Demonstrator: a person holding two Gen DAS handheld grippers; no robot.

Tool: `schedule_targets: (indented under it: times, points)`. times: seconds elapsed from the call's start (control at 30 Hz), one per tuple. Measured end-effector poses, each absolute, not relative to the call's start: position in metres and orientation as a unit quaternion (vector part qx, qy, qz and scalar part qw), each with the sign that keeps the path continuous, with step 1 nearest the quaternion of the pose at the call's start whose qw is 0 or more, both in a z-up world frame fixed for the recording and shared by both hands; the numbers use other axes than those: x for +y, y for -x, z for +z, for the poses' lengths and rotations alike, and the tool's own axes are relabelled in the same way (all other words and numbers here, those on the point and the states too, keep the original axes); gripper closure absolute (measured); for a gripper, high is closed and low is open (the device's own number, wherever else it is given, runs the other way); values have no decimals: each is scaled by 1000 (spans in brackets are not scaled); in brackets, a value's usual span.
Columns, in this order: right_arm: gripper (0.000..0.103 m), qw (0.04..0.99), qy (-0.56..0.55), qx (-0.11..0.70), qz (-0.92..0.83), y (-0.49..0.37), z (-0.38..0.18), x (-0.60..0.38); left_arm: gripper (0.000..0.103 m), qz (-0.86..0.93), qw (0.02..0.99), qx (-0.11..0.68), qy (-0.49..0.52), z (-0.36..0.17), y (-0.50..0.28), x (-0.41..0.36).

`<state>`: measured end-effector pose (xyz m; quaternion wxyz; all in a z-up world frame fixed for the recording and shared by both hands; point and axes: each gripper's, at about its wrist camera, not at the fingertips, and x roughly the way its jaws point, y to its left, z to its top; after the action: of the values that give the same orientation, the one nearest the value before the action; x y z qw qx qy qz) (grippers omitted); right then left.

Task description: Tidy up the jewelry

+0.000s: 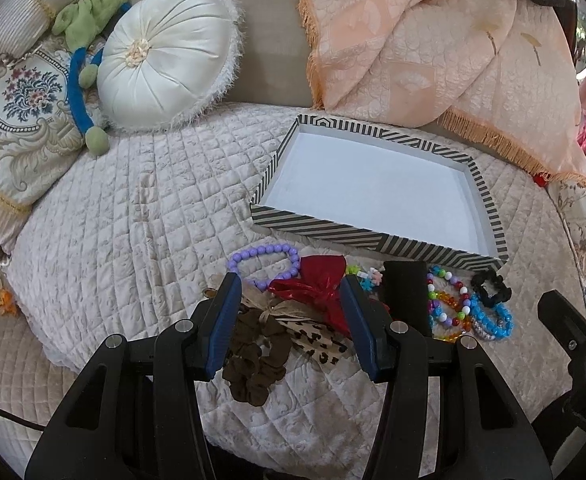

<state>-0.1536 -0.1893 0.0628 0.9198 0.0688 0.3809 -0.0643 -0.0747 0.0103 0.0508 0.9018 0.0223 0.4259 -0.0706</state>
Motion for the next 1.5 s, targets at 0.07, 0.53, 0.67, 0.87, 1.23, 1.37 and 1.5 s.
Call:
schedule_targets:
  times: [0.07, 0.53, 0.67, 0.87, 1.23, 1.37, 1.5]
  points:
    - [0, 919, -72, 382, -61, 154, 62, -190, 52, -72, 902, 425, -22, 52, 76, 10]
    - [0, 918, -74, 385, -59, 156, 59, -189, 52, -75, 902, 424, -22, 52, 80, 10]
    - [0, 916, -74, 390, -58, 155, 56, -188, 52, -76, 902, 424, -23, 51, 80, 10]
    - [0, 915, -69, 393, -56, 155, 53, -185, 52, -74, 901, 427, -24, 49, 80, 11]
    - [0, 914, -77, 396, -53, 154, 49, -186, 52, -74, 899, 430, -28, 45, 79, 10]
    - [0, 913, -74, 397, -51, 153, 48, -185, 52, -73, 899, 432, -28, 43, 80, 9]
    - [0, 913, -73, 397, -51, 153, 47, -184, 52, -72, 898, 433, -28, 42, 80, 9]
